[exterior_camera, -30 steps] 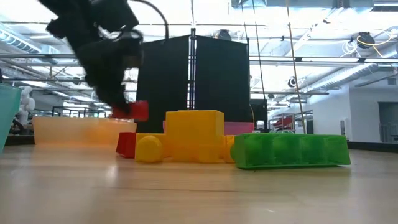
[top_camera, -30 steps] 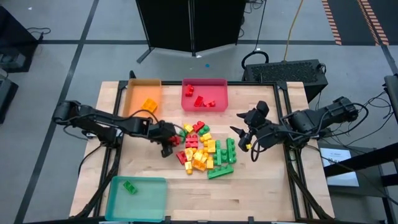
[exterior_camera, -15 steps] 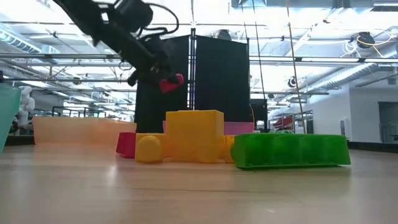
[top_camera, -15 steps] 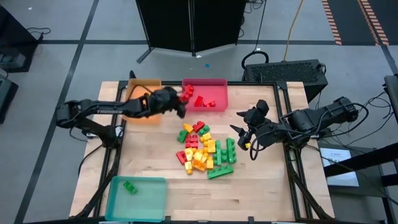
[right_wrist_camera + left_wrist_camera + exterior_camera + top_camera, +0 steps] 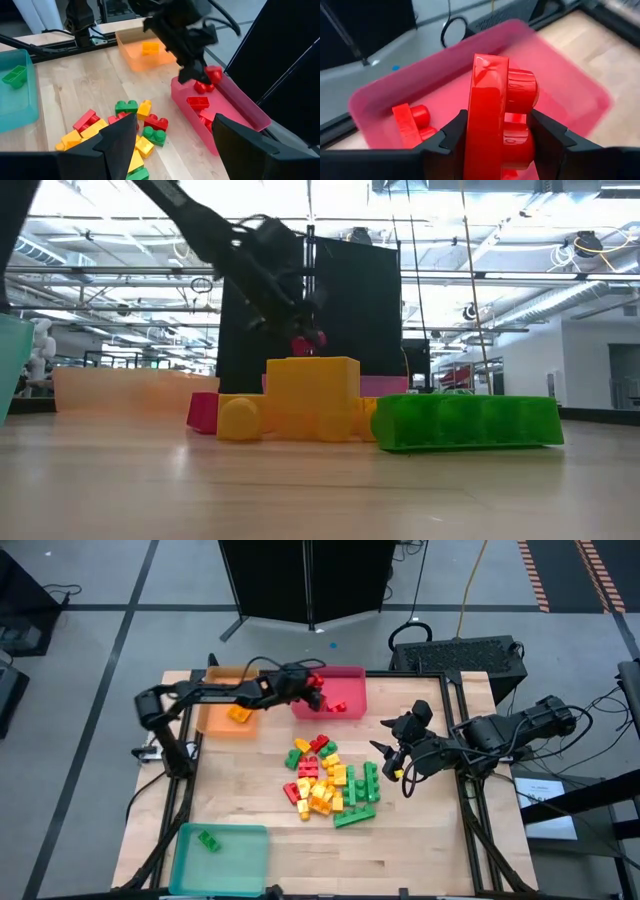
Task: Sort blocks
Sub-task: Put the red game piece into the red bin, then put the yellow game piece into the yellow bin, then put the green game piece into the blue bin
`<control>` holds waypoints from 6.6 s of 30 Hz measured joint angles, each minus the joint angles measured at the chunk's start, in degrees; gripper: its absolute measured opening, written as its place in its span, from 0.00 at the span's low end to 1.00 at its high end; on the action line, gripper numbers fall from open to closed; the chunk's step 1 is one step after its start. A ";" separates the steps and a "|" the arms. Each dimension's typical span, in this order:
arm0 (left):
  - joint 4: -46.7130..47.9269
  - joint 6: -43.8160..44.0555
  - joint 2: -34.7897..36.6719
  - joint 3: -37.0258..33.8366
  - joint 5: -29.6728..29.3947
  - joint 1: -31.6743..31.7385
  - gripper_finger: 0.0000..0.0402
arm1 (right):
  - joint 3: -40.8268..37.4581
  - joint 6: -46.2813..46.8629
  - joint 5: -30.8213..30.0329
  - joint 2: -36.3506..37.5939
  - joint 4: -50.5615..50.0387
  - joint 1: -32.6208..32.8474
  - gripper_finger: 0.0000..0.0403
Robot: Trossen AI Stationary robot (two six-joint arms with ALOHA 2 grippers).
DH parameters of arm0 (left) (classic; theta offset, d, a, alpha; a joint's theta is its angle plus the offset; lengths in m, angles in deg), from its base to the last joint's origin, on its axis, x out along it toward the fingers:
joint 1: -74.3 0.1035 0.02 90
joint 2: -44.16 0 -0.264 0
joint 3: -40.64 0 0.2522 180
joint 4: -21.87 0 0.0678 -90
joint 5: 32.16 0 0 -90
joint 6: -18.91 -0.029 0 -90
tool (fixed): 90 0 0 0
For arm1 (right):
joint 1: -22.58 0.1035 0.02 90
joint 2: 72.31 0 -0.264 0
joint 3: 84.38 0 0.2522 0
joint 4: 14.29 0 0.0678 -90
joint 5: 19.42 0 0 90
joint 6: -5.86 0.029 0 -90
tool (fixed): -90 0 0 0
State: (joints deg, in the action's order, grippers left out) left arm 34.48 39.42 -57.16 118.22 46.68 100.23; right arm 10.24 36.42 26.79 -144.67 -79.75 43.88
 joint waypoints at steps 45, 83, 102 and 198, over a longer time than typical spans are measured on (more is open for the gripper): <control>41.53 -40.45 6.84 5.35 24.90 -7.60 0.70 | 0.00 0.23 0.42 0.00 -0.42 0.02 0.62; 24.62 -43.52 0.03 -5.75 19.21 -9.75 0.71 | 0.00 1.75 0.35 -0.02 -0.46 0.02 0.62; 21.14 -46.51 0.03 -5.71 20.95 -11.45 0.70 | 0.00 1.62 0.37 -0.02 -0.47 0.02 0.62; 42.62 19.56 44.25 -33.87 -13.53 9.35 0.67 | 0.00 0.02 -1.20 -0.02 2.23 0.02 0.62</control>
State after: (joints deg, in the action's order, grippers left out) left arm 77.11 58.98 -12.92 84.35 33.16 109.59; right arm 10.24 36.45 25.59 -144.69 -77.52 43.91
